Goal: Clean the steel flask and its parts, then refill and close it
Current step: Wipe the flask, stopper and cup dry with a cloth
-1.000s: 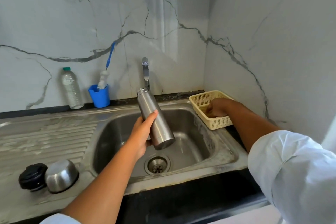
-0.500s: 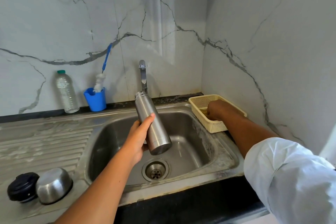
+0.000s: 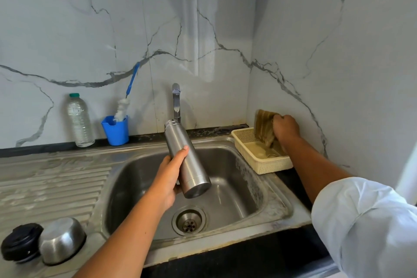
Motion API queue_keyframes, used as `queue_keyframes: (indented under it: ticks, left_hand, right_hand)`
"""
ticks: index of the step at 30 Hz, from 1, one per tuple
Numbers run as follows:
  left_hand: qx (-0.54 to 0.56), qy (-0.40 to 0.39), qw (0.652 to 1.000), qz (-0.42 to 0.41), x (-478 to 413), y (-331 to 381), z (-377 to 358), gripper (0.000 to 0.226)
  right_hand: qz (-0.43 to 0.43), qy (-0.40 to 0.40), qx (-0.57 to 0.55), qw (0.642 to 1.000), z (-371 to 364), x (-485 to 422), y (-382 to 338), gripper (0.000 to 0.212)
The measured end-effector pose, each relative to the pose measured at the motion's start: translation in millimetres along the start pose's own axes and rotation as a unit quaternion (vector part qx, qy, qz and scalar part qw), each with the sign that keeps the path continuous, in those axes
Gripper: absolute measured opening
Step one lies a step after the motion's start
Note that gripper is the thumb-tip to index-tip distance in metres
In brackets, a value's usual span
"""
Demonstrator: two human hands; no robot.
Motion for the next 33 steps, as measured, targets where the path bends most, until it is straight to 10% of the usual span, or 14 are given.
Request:
queue_keyframes:
  ticks: [10,17,33]
  left_hand:
    - [0.032,-0.003,0.999,-0.010,5.3,11.5,5.6,0.069]
    - [0.104,0.010,0.995,-0.008,13.1,22.7,11.5,0.057]
    - [0.251,0.063,0.966,-0.006,-2.1,22.9,39.1,0.069]
  right_hand:
    - [-0.125,-0.186,-0.501,0.836,-41.6,63.9,-47.0,0.038]
    - [-0.138,-0.292,-0.483,0.814,-102.1,149.8,-67.8,0.025]
    - [0.118,-0.394,-0.315,0.855,-161.8,213.9,-57.2,0.032]
Point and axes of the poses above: each hand's wrist, its own x-axis away from the middle knuckle, its own z-axis out of the back of the hand, y = z × x, the point moved 9 cm from there along -x, towards the middle knuckle, and after that the axes turned 3 degrees about -y, right-handed, at the moved point
